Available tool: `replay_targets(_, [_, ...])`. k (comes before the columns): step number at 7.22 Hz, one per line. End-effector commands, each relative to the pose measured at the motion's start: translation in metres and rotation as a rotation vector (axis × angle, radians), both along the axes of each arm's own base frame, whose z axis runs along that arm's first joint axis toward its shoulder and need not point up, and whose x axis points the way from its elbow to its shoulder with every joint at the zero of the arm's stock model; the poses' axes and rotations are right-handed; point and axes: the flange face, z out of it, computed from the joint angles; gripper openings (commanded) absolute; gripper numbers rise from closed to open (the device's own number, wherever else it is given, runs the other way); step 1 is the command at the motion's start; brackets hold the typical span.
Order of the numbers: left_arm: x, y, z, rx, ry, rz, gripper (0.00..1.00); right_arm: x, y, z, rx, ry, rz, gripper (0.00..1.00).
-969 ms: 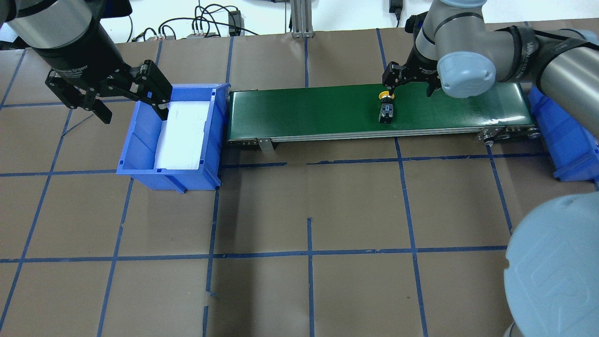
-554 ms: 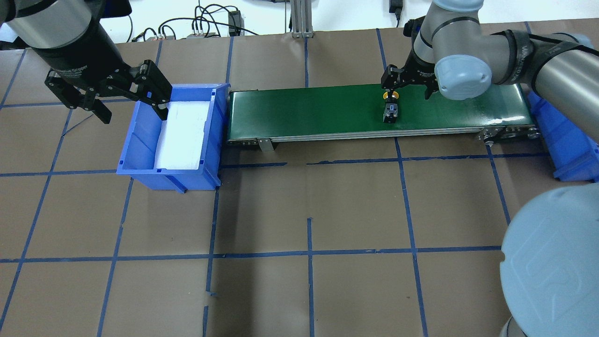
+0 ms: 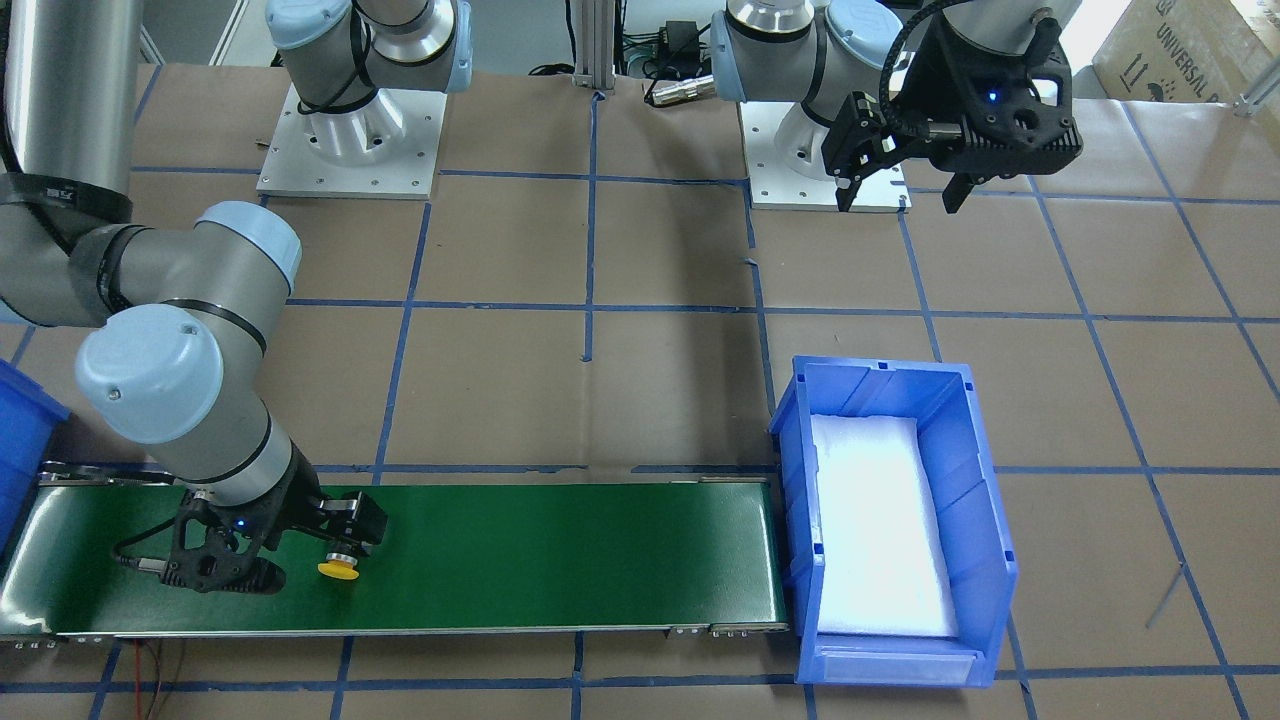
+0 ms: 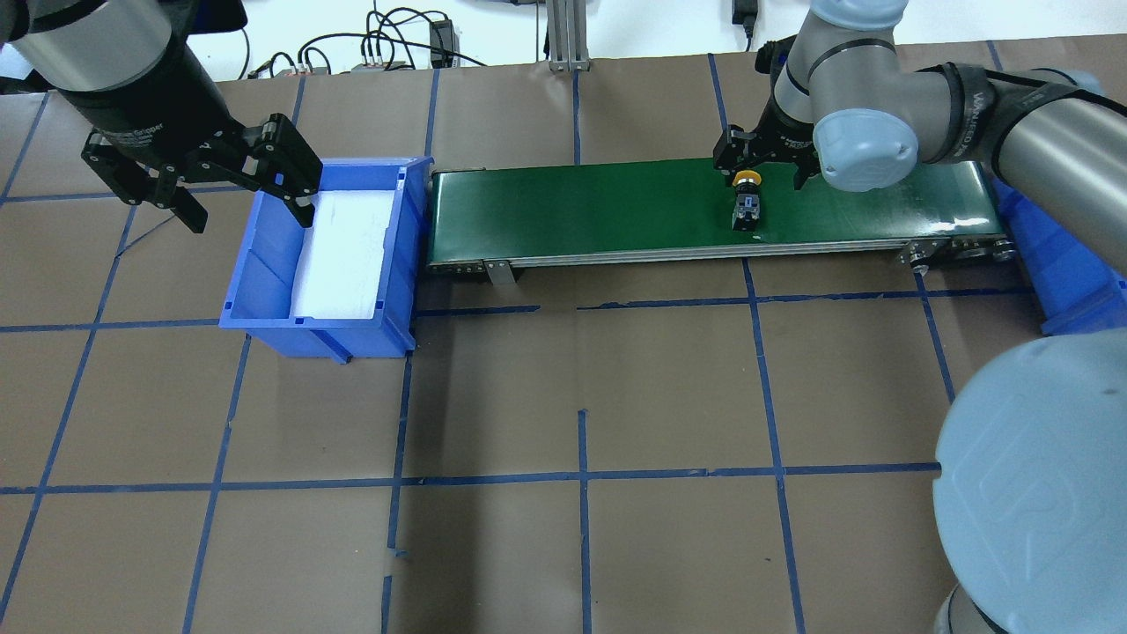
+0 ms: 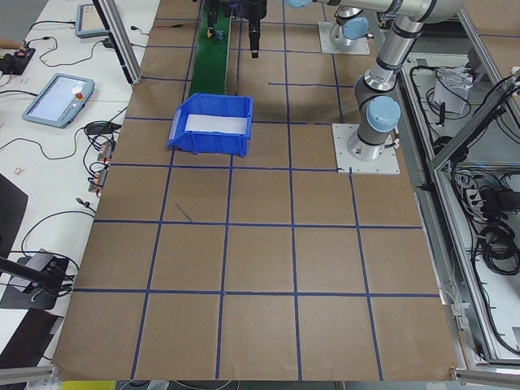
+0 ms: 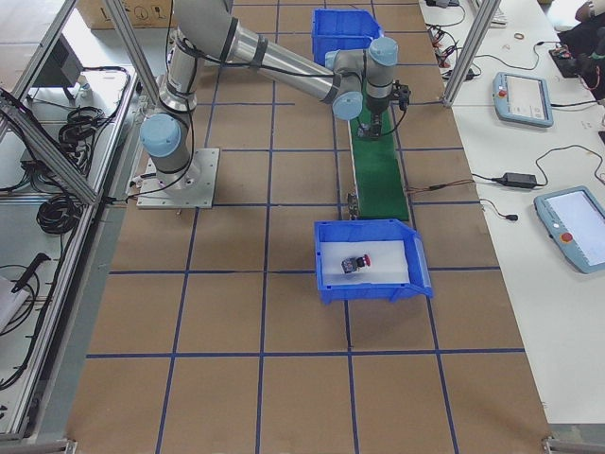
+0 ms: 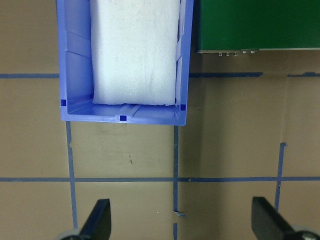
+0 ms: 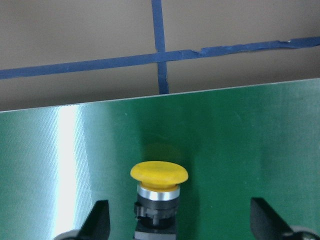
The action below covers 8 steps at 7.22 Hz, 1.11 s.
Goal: Transport two buttons from left to right
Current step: 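Lower the right gripper onto the yellow button and close on it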
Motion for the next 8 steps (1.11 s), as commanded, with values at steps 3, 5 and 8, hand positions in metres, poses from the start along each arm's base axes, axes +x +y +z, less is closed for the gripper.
replay_targets(3, [0.000, 0.002, 0.002, -0.002, -0.003, -0.001, 1.00, -0.001, 0.011, -0.021, 0.045, -0.004, -0.017, 0.32])
replay_targets(5, [0.000, 0.009, 0.005, 0.008, -0.006, 0.004, 1.00, -0.002, 0.016, -0.011, 0.037, 0.006, -0.020, 0.04])
replay_targets(8, [0.000, 0.012, 0.006, 0.016, -0.006, 0.013, 1.00, -0.051, 0.034, 0.061, 0.024, 0.041, -0.056, 0.02])
